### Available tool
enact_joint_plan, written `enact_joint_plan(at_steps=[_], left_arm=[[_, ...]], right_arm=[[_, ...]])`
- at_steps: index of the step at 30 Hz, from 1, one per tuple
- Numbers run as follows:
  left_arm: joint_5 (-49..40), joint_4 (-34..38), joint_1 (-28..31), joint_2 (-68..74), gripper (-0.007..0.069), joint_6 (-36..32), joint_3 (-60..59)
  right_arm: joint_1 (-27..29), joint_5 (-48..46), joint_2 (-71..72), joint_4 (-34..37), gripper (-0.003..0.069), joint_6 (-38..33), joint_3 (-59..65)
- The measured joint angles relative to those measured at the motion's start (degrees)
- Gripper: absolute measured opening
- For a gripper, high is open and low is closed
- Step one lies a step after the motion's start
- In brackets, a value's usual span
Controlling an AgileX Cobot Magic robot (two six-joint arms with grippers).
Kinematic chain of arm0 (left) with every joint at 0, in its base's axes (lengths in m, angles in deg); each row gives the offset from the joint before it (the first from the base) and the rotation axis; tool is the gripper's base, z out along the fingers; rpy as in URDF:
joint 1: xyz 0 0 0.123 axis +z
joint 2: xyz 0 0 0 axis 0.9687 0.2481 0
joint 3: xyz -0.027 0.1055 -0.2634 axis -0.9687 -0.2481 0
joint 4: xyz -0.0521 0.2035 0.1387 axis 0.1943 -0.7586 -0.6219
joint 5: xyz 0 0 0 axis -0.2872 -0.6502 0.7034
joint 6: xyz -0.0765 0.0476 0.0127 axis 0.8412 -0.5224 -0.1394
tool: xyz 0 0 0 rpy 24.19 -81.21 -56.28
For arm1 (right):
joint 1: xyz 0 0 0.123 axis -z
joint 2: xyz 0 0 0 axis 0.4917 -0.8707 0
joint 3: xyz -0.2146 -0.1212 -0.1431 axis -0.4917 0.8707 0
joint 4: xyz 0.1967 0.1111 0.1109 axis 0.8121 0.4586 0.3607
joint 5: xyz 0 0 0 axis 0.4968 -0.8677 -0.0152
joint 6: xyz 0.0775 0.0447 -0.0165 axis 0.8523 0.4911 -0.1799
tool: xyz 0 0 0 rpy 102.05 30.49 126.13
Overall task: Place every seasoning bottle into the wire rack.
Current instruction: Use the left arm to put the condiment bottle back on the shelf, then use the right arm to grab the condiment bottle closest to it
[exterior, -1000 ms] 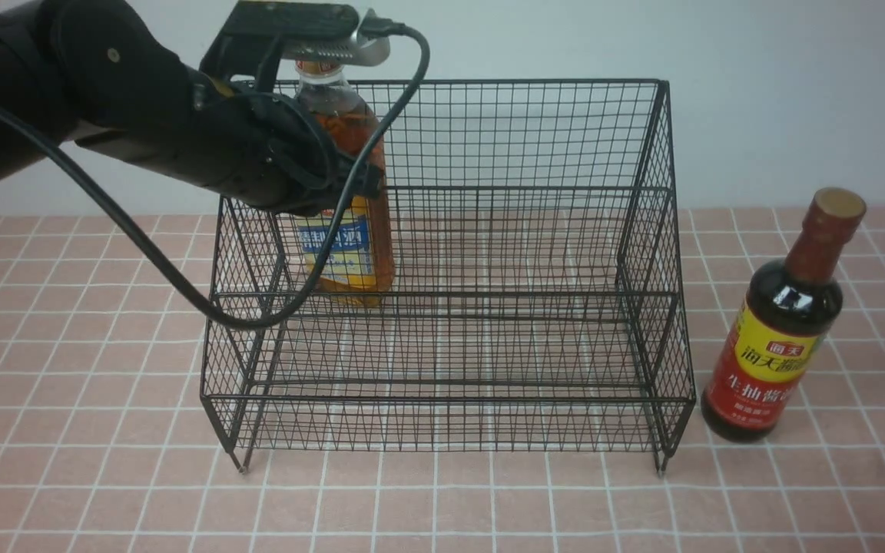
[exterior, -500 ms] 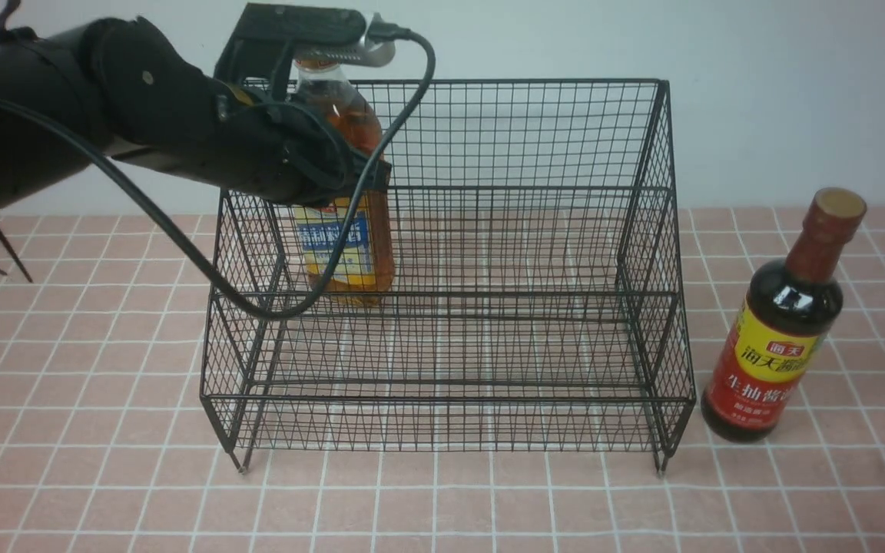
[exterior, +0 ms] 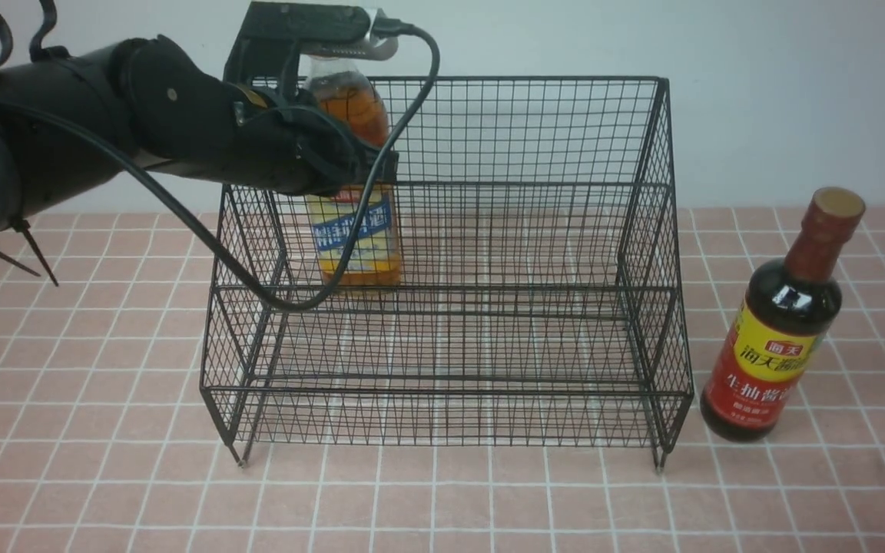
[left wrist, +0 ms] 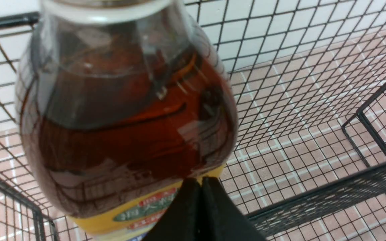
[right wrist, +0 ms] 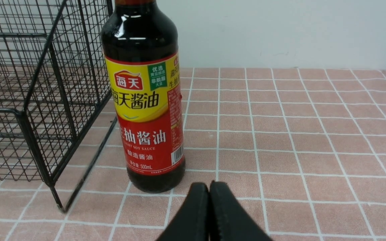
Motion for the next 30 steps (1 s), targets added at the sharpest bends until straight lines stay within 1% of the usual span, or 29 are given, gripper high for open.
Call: enact_joint_plan(at_steps=[5, 8, 12, 15, 17, 22, 26, 30], left_arm=[[-1.21, 0.0, 0.0, -0.44, -0.0007, 0.0, 0.0], [-5.52, -0.47, 0.06, -3.59, -0.0007, -0.14, -0.06], [-9.0, -0.81, 0.06, -10.59, -0.0007, -0.8, -0.16], [-9.64, -0.96, 0.06, -15.77, -0.0007, -1.03, -0.16], [-10.3, -0.96, 0.06, -21.77, -0.0007, -1.02, -1.03], [-8.78, -0.96, 0.06, -30.54, -0.0007, -0.57, -6.31], [-4.72, -0.9, 0.06, -41.67, -0.0007, 0.04, -16.23], [-3.9, -0.26, 0.06, -48.99, -0.0007, 0.55, -23.39]], right_arm=[[0.0, 0.0, 0.0, 0.0, -0.0012, 0.0, 0.0], [0.0, 0.0, 0.0, 0.0, -0.0012, 0.0, 0.0], [0.0, 0.0, 0.0, 0.0, -0.0012, 0.0, 0.0], [0.0, 0.0, 0.0, 0.0, -0.0012, 0.0, 0.0], [0.0, 0.0, 0.0, 0.0, -0.0012, 0.0, 0.0], [0.0, 0.0, 0.0, 0.0, -0.0012, 0.0, 0.0], [0.0, 0.0, 0.0, 0.0, -0.0012, 0.0, 0.0], [0.0, 0.0, 0.0, 0.0, -0.0012, 0.0, 0.0]])
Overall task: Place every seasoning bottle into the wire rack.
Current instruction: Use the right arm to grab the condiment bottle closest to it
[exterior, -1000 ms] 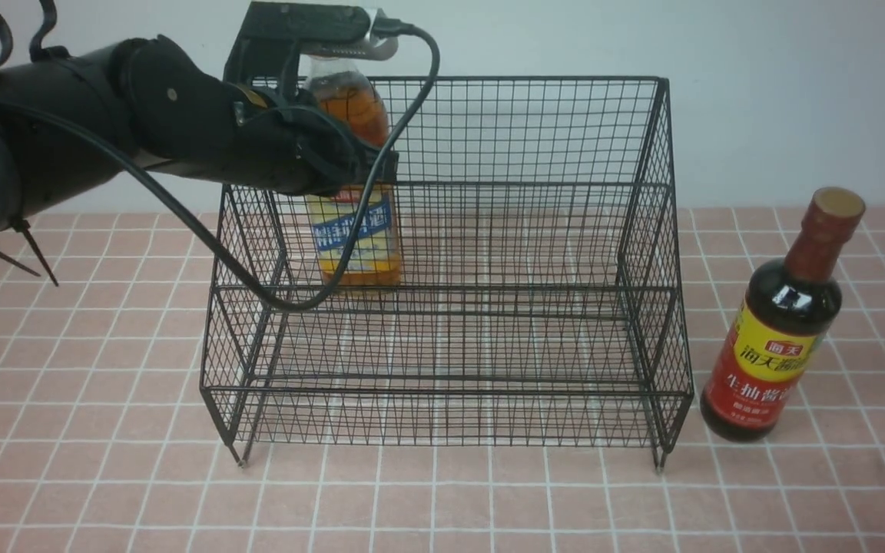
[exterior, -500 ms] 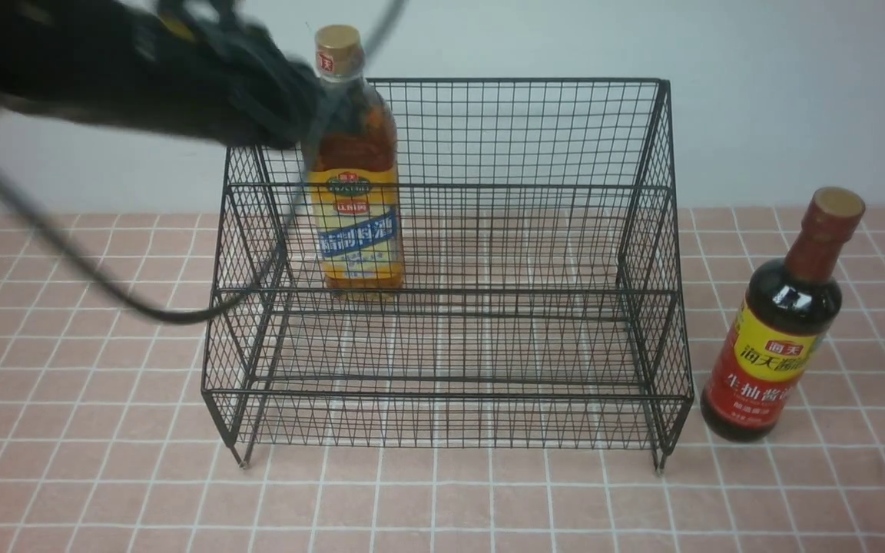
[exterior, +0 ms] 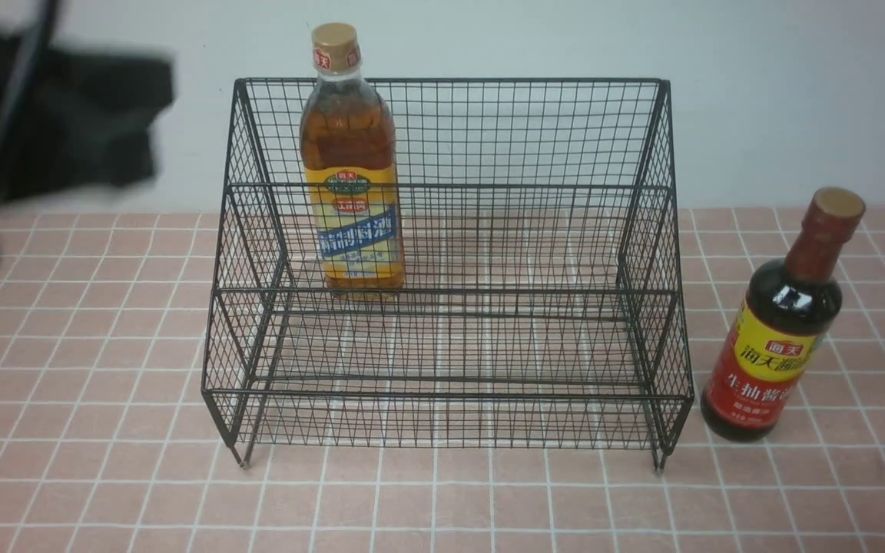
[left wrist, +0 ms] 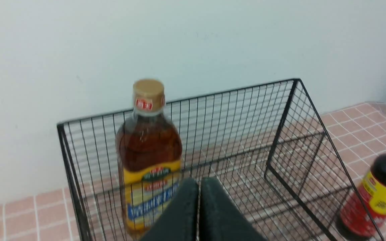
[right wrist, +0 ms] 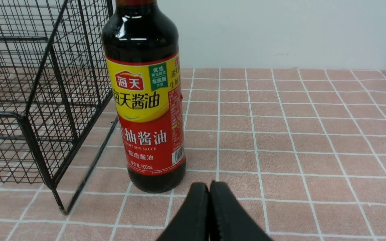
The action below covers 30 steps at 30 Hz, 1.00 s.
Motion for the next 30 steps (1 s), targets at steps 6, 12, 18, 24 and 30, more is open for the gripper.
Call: enact_joint_plan(at_steps=[6, 12, 18, 24, 30], left_arm=[[-3.07, 2.32, 0.0, -11.73, -0.0007, 0.1, -7.96], [-3.96, 2.02, 0.0, -18.33, -0.0007, -2.24, -8.2], [-4.05, -0.73, 0.0, -22.9, -0.0007, -3.1, -8.2], [-4.18, -6.2, 0.14, -27.18, -0.0007, -1.34, -11.28], [-1.42, -13.99, 3.84, -35.51, -0.0007, 6.16, -23.94]], right_arm=[[0.0, 0.0, 0.0, 0.0, -0.0012, 0.0, 0.0], [0.0, 0.0, 0.0, 0.0, -0.0012, 0.0, 0.0], [0.0, 0.0, 0.0, 0.0, -0.0012, 0.0, 0.0], [0.0, 0.0, 0.0, 0.0, -0.0012, 0.0, 0.0], [0.0, 0.0, 0.0, 0.0, -0.0012, 0.0, 0.0]])
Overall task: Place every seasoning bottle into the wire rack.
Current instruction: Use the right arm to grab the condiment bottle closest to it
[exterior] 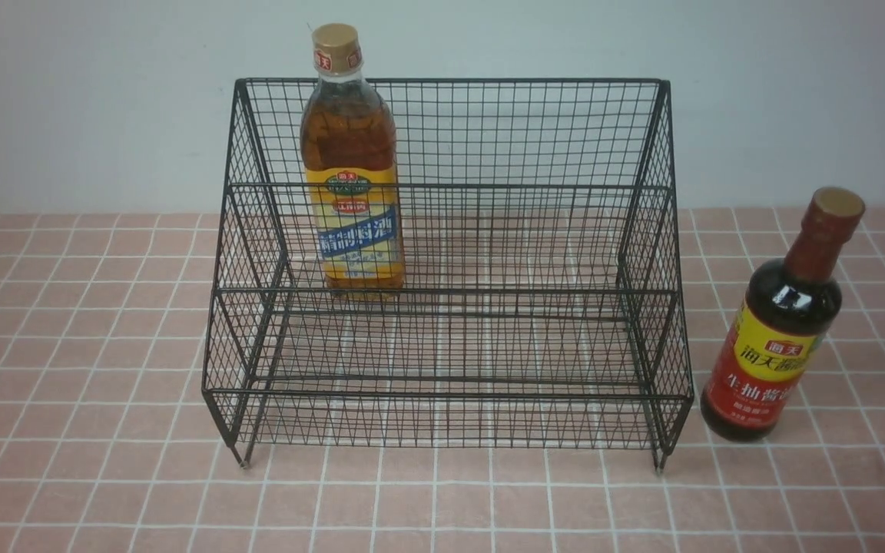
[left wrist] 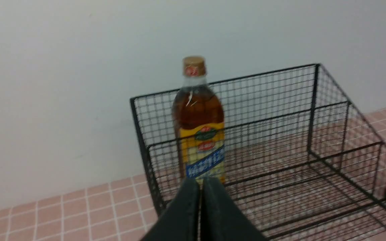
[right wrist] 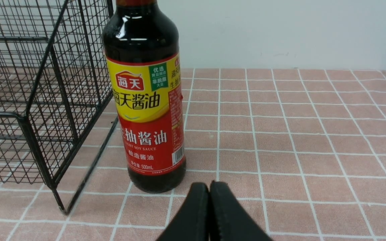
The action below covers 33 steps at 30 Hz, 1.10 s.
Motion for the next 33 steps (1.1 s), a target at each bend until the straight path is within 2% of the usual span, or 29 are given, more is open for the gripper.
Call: enact_joint_plan(at_steps=[5, 11, 33], left_arm=[[4.62, -2.6, 5.58, -9.28, -0.0007, 1.29, -17.06], [6.93, -3.1, 9.0, -14.33, -0.0007, 1.29, -30.55], [4.89, -3.2, 9.24, -14.5, -0.0007, 1.53, -31.44]], right_arm=[[0.0, 0.0, 0.0, 0.0, -0.0012, 0.0, 0.0], [0.0, 0.0, 0.0, 0.0, -0.0012, 0.0, 0.0], [0.0, 0.0, 0.0, 0.0, -0.0012, 0.0, 0.0]])
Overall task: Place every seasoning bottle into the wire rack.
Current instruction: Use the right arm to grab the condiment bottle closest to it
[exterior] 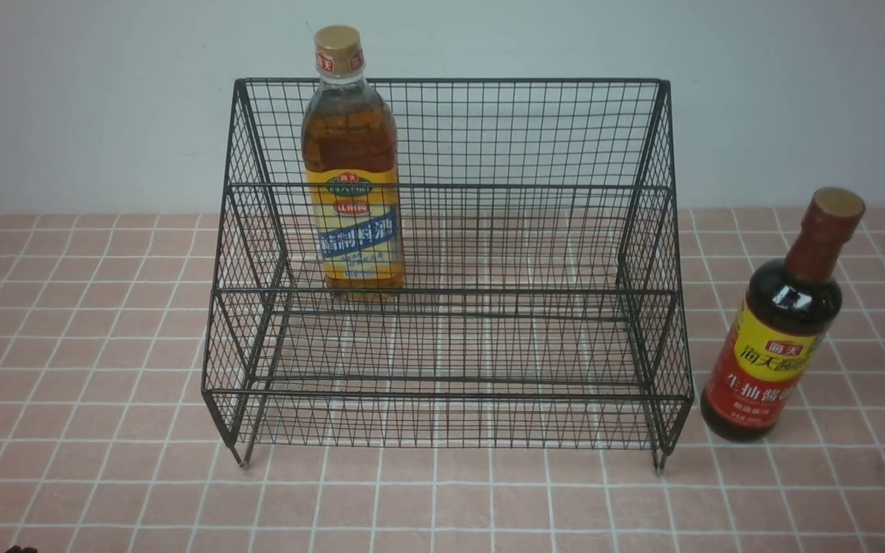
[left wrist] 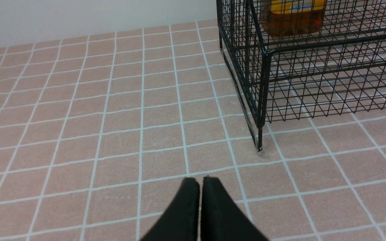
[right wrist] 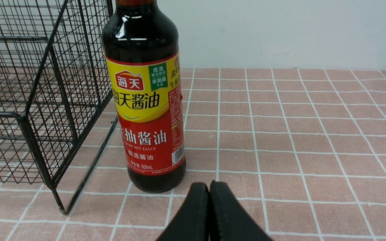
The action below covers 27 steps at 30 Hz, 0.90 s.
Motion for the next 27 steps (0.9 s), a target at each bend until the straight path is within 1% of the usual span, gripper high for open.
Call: enact_joint_plan(at_steps=[12, 16, 19, 21, 22, 23, 24, 25, 27], left_arm=[[-0.05, 0.0, 0.0, 0.0, -0.0007, -0.03, 0.0], [-0.05, 0.0, 0.0, 0.0, -0.0007, -0.03, 0.0], [-0.05, 0.0, 0.0, 0.0, -0.0007, -0.03, 0.0], [-0.05, 0.0, 0.0, 0.0, -0.0007, -0.03, 0.0], [-0.05, 0.0, 0.0, 0.0, -0.0007, -0.03, 0.0], [-0.05, 0.0, 0.0, 0.0, -0.0007, -0.08, 0.0], [-0.05, 0.0, 0.0, 0.0, -0.0007, -0.08, 0.0], [-0.05, 0.0, 0.0, 0.0, -0.0007, -0.08, 0.0], [-0.05, 0.0, 0.0, 0.0, -0.0007, -0.08, 0.0]], right_arm=[[0.0, 0.0, 0.0, 0.0, -0.0012, -0.05, 0.0], [0.0, 0.22, 0.0, -1.14, -0.0012, -1.2, 0.0], [0.0, 3.71, 0.0, -1.85, -0.0012, -1.27, 0.29], [0.0, 12.01, 0.0, -0.74, -0.0012, -0.31, 0.49], [0.0, 13.95, 0.0, -0.58, -0.0012, -0.06, 0.49], [0.0, 22.72, 0.0, 0.45, -0.0012, 1.28, 0.49], [0.0, 27.42, 0.0, 0.89, -0.0012, 2.22, 0.49], [0.0, 34.17, 0.0, 1.36, -0.0012, 3.79, 0.49], [0.0, 42.47, 0.0, 1.57, -0.0012, 5.54, 0.49]])
